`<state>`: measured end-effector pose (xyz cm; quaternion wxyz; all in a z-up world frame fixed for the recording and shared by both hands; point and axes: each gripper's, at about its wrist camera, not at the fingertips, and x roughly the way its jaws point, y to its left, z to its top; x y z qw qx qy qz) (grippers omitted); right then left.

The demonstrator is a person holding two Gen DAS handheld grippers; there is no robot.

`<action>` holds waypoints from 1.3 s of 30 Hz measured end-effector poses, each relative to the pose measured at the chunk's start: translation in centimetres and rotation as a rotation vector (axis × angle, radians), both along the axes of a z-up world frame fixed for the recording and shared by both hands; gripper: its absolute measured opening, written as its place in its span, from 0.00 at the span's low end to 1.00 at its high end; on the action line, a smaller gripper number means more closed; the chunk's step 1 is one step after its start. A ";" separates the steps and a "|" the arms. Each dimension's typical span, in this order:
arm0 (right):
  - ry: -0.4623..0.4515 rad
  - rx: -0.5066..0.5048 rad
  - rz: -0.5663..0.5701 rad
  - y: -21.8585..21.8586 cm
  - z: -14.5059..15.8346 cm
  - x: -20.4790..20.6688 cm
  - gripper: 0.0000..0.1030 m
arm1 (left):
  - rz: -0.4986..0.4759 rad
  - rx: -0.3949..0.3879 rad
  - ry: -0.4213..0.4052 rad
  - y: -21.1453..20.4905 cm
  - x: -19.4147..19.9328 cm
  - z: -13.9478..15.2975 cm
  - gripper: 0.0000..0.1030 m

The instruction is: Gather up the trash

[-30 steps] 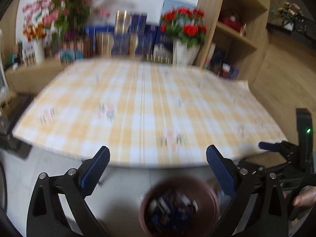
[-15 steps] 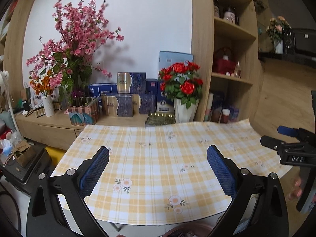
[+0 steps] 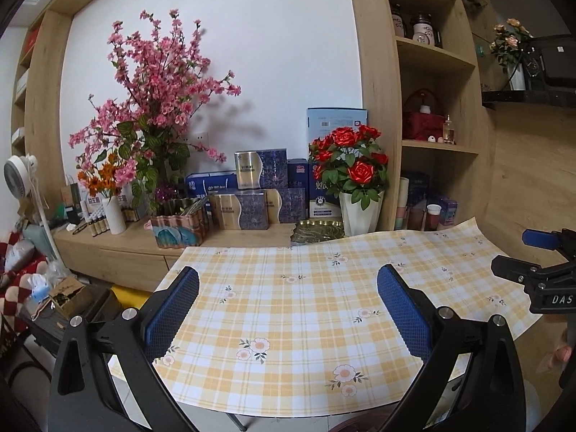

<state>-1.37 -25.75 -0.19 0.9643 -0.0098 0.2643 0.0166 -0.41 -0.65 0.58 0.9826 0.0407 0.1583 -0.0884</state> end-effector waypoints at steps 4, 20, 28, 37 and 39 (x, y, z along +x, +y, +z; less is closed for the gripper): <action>-0.009 0.015 -0.006 -0.1 0.3 -0.2 0.94 | 0.009 -0.010 0.002 0.2 -0.1 0.0 0.94; -0.033 0.044 -0.013 -0.8 0.7 -1.1 0.94 | -0.004 -0.027 0.051 0.2 -0.5 0.0 0.94; -0.040 0.037 -0.003 -0.6 0.8 -1.5 0.94 | 0.000 -0.008 0.075 -0.2 -0.5 -0.2 0.94; -0.038 0.049 -0.007 -0.7 1.0 -1.6 0.94 | 0.002 0.001 0.070 -0.4 -0.7 0.0 0.94; -0.035 0.050 -0.010 -0.8 1.0 -1.5 0.94 | 0.001 0.002 0.069 -0.4 -0.8 0.1 0.94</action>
